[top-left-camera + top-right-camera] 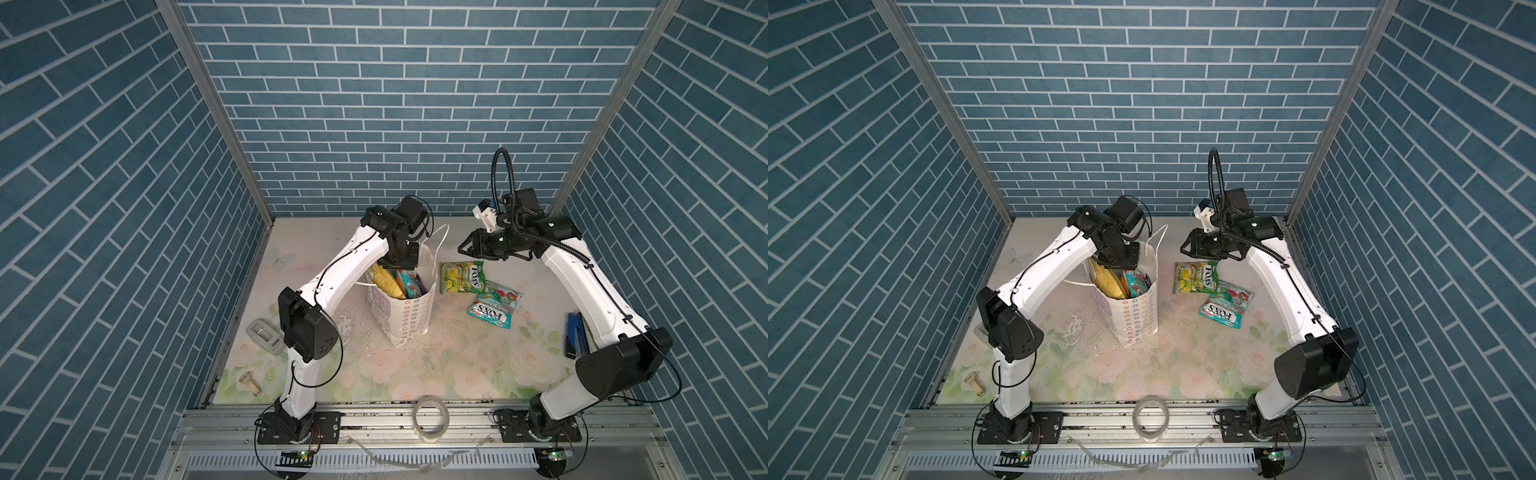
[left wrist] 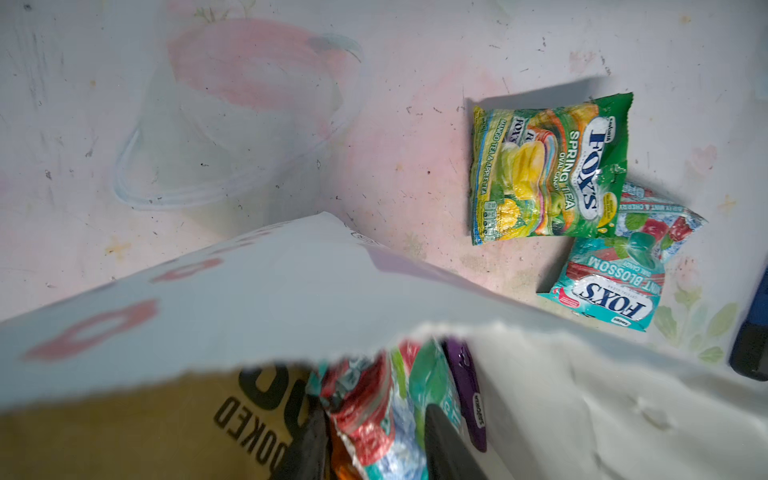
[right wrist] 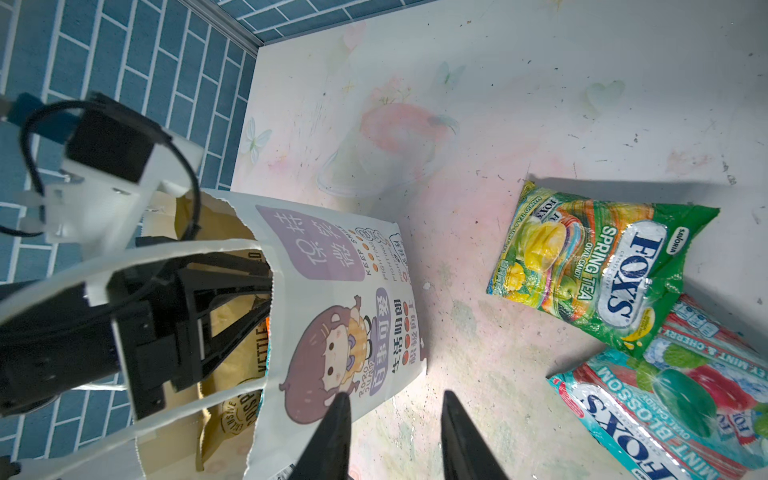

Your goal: Take the snacks out of the paper bag

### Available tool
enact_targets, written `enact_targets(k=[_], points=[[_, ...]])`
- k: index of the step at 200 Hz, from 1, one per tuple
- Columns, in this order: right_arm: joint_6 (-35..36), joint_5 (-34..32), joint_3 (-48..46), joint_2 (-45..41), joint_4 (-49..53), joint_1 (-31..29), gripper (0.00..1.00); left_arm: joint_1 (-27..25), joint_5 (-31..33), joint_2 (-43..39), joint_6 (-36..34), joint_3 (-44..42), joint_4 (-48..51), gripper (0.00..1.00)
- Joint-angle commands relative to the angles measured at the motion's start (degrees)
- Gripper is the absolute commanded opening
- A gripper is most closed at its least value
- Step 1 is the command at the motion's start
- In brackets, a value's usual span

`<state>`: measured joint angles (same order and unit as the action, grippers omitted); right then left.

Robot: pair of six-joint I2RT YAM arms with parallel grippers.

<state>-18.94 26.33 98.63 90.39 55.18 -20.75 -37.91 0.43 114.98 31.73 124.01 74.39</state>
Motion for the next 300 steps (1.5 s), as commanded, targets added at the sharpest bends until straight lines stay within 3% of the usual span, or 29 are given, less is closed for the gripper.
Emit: enact_targets(k=[1,59,89,115,156,300], points=[[2.9,0.5,2.2,-1.5,1.6,0.3,0.37,0.8,1.5,-1.5,0.1,-1.9,-2.7,0.41],[2.9,0.8,2.4,-0.9,1.7,0.4,0.37,1.2,1.2,-0.6,-1.1,-3.2,-5.2,0.4],[2.8,1.1,2.5,-0.3,1.7,0.4,0.37,1.7,-0.5,0.0,-1.7,-3.7,-6.4,0.29],[2.7,1.1,2.6,-0.2,1.8,0.4,0.37,2.2,-1.3,0.4,-2.2,-3.6,-6.6,0.27],[2.4,0.7,2.9,-0.1,1.8,0.4,0.37,2.6,-2.6,0.7,-3.3,-3.4,-6.0,0.0],[2.2,0.0,1.3,-2.0,1.9,-0.2,0.37,2.7,-9.0,-2.1,-6.7,2.9,-5.5,0.0]])
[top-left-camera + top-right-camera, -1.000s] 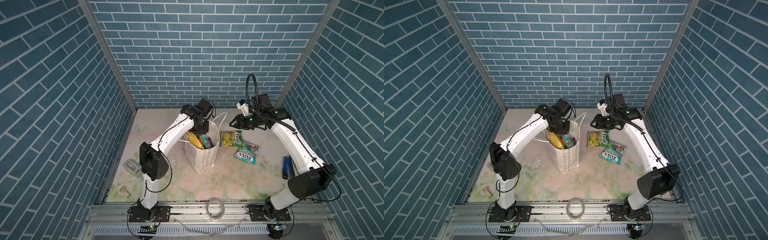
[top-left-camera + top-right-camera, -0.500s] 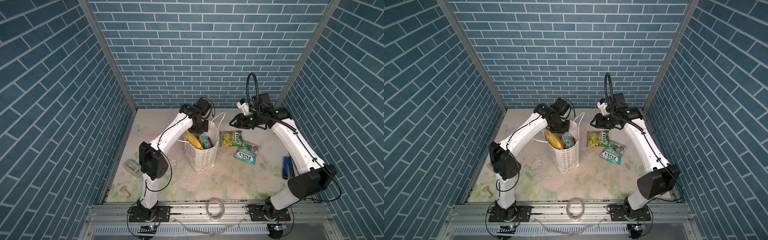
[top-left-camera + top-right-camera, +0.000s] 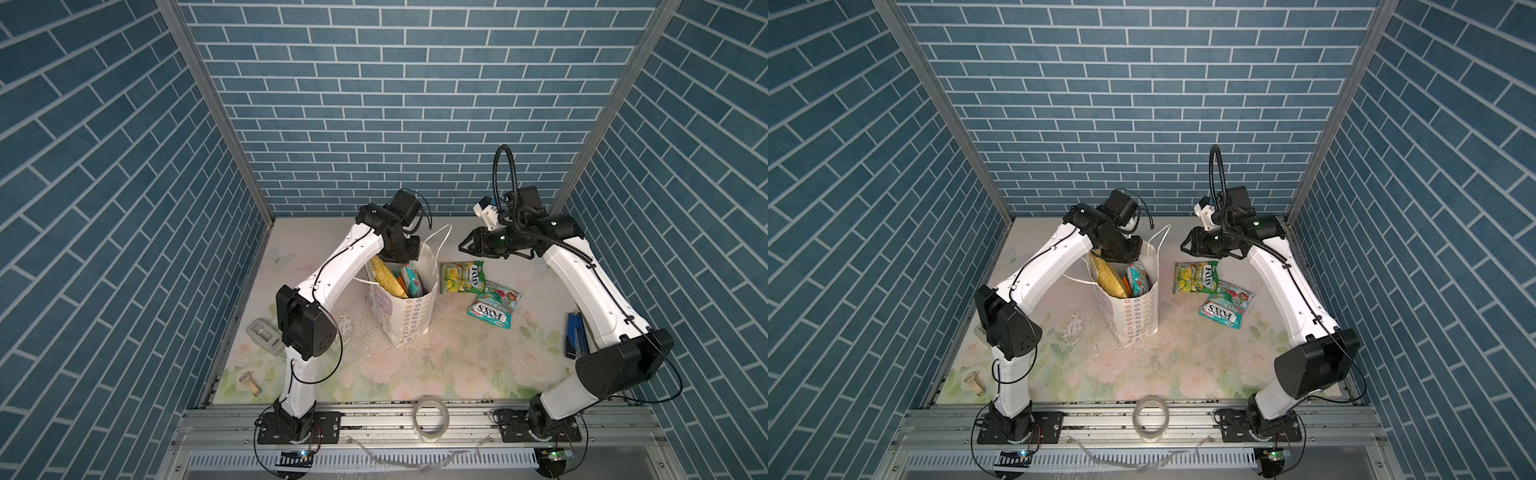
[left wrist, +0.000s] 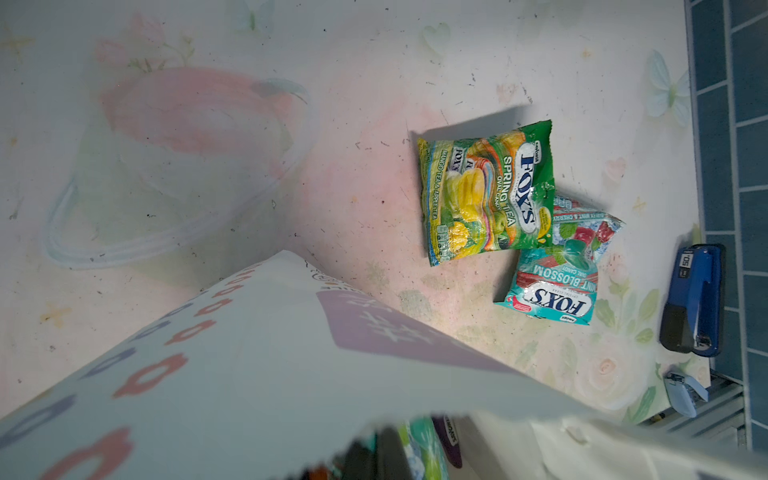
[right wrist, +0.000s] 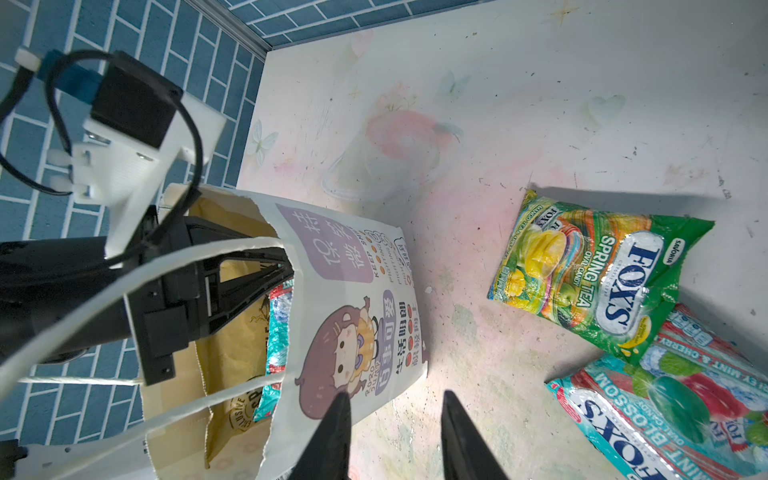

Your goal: Take the snacks out of the paper bag

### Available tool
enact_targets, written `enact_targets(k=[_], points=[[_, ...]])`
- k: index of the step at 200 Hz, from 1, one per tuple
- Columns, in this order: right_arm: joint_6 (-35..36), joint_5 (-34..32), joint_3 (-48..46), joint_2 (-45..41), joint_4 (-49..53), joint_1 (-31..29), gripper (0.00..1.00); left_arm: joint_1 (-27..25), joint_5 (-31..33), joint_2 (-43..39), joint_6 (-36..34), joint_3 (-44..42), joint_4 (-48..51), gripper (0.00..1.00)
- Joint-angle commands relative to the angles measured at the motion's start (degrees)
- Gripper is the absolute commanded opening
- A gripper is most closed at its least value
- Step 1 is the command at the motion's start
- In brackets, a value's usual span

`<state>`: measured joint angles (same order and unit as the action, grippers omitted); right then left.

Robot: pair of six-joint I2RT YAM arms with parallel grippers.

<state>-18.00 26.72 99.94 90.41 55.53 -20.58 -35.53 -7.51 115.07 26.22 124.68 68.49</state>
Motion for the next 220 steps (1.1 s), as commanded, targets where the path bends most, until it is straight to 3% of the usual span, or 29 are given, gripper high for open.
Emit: enact_targets(k=[1,220], points=[[1.3,-0.4,0.0,-2.1,1.5,-0.4,0.37,0.3,-1.1,-2.1,-1.2,2.3,0.5,0.0],[-0.5,-5.0,-2.0,-3.6,0.3,-2.9,0.37,0.6,4.7,-11.0,-4.8,14.0,5.8,0.0]])
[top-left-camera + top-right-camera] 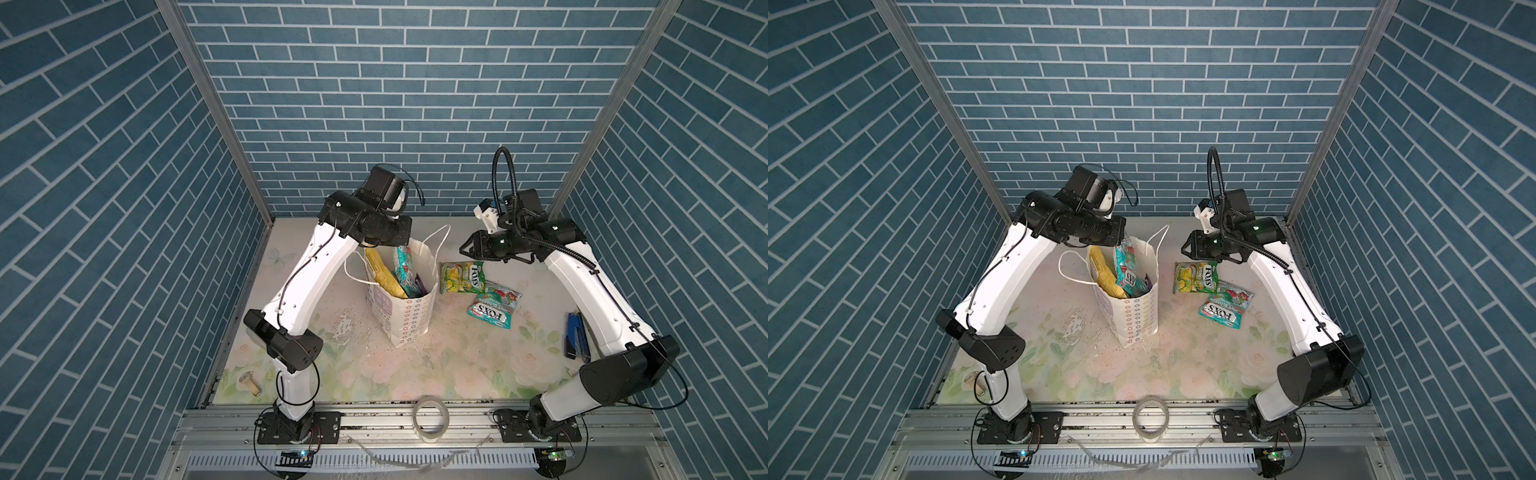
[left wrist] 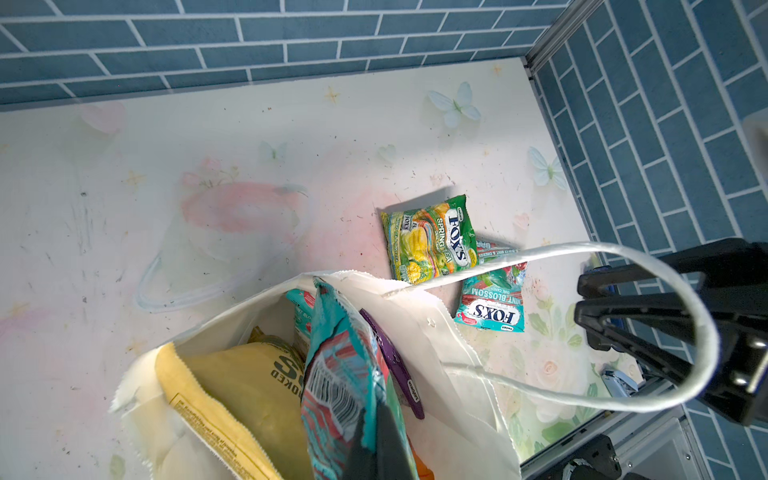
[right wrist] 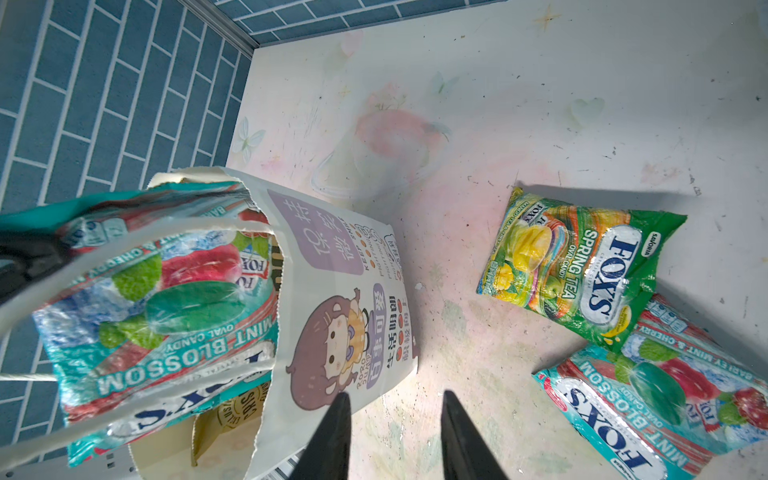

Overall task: Take the snacks out of the paper bag
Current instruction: 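Grasp the teal Fox's Mint Blossom packet and lift it out with left gripper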

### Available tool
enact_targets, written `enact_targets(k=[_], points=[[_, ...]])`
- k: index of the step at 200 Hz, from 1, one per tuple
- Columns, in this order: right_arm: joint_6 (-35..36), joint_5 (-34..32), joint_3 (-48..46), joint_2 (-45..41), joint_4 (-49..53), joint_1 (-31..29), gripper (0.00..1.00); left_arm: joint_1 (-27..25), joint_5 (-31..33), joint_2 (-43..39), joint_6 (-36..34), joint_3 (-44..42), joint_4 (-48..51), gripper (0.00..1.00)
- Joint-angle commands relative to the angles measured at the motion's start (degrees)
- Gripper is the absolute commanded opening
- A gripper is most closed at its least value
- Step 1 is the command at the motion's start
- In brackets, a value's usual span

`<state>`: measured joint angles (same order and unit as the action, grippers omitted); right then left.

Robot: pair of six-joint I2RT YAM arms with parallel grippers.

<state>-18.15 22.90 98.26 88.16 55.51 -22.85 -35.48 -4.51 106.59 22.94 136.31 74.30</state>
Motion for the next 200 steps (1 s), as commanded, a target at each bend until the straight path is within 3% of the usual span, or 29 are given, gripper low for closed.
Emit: enact_targets(k=[1,99,200], points=[[-0.4,-1.2,-0.2,-1.3,0.3,-0.7,0.37,0.6,1.7,-2.6,-1.5,2.4,0.0,0.0],[-0.5,-2.4,1.1,-0.7,0.7,-2.0,0.37,8.1,-3.0,-7.1,-2.1,6.0,-1.4,0.0],[-0.6,-2.6,1.3,-0.2,0.4,-2.4,0.37,18.6,0.8,-14.7,-5.2,2.1,-5.6,0.01]])
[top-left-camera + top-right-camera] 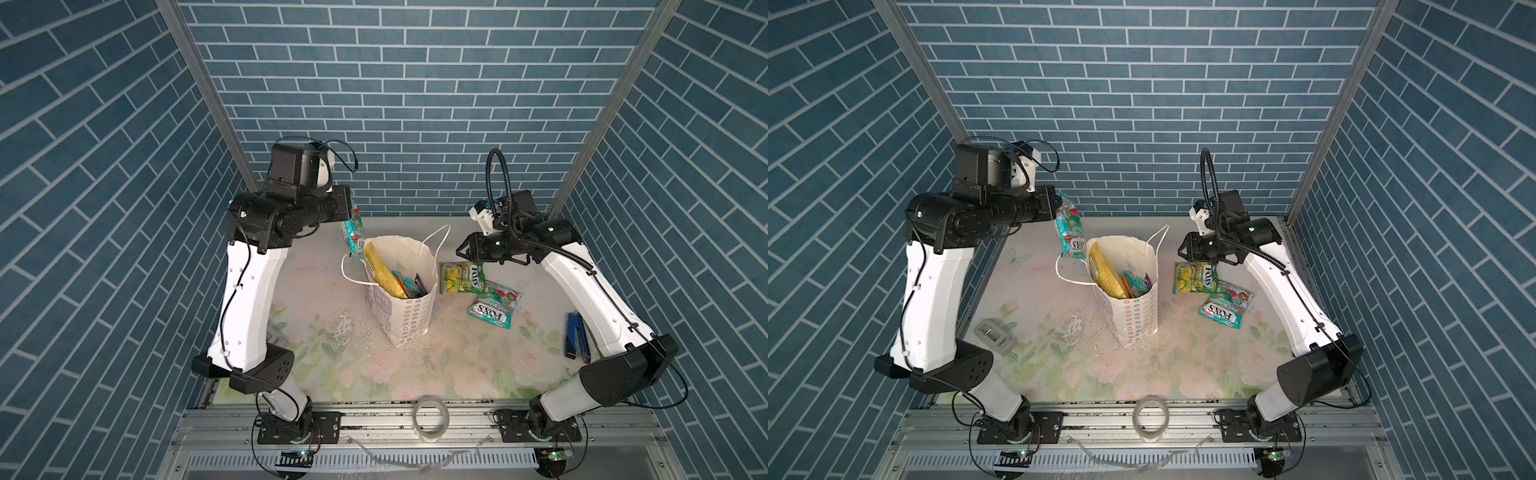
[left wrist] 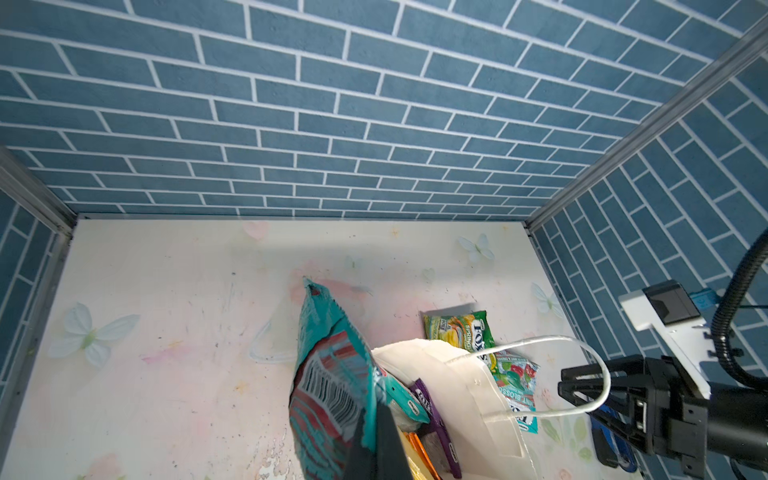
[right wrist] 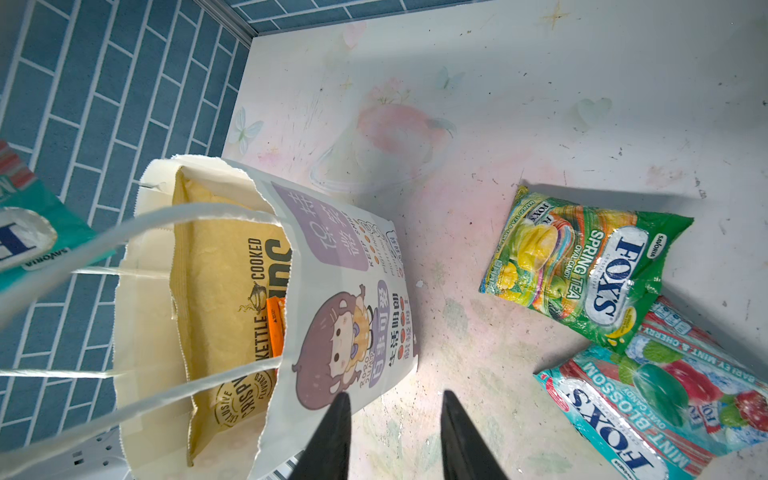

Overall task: Take the snacks out of the paper bag
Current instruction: 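Grasp the teal Fox's Mint Blossom packet and lift it out with left gripper, then lower the teal packet onto the table beside the bag and release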

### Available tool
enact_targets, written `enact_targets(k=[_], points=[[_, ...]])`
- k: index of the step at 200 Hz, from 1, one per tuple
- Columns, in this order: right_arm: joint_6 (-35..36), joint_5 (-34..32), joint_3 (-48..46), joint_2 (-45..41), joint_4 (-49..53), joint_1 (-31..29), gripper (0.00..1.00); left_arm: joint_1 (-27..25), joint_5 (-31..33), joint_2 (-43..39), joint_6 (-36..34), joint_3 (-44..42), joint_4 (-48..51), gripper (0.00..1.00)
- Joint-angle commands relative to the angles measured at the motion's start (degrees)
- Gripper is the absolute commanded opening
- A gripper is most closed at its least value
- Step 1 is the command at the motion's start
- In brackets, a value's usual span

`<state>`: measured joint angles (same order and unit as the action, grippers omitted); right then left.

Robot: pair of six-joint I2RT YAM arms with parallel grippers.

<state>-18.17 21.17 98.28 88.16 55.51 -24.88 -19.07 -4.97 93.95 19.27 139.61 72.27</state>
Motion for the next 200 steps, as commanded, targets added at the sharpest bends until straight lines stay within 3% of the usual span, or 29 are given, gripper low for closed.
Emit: enact_targets(k=[1,41,91,135,172,200], points=[[-0.6,-0.9,1.3,-0.2,0.4,-0.3,0.37,2.3,1.3,-2.1,-1.6,-1.3,-3.6,0.01],[-0.5,-1.1,1.2,-0.2,0.4,-0.3,0.37,6.6,2.3,-3.8,-2.9,-1.6,-2.2,0.02],[-0.5,-1.0,1.3,-0.3,0.7,-0.3,0.37,11.0,1.3,-7.4,-3.0,-12.1,-4.5,0.02],[-0.8,-1.3,0.8,-1.0,1.1,-0.4,0.37,11.5,1.0,-10.5,-2.5,-31.3,-8.6,0.02],[-1.1,-1.9,0.1,-1.7,1.8,-0.5,0.37,12.2,-4.9,-14.1,0.7,-50.6,-18.4,0.02],[-1.5,-2.0,-0.1,-1.9,1.9,-0.6,0.37,12.5,-8.3,-13.3,1.4,-58.4,-23.4,0.02]])
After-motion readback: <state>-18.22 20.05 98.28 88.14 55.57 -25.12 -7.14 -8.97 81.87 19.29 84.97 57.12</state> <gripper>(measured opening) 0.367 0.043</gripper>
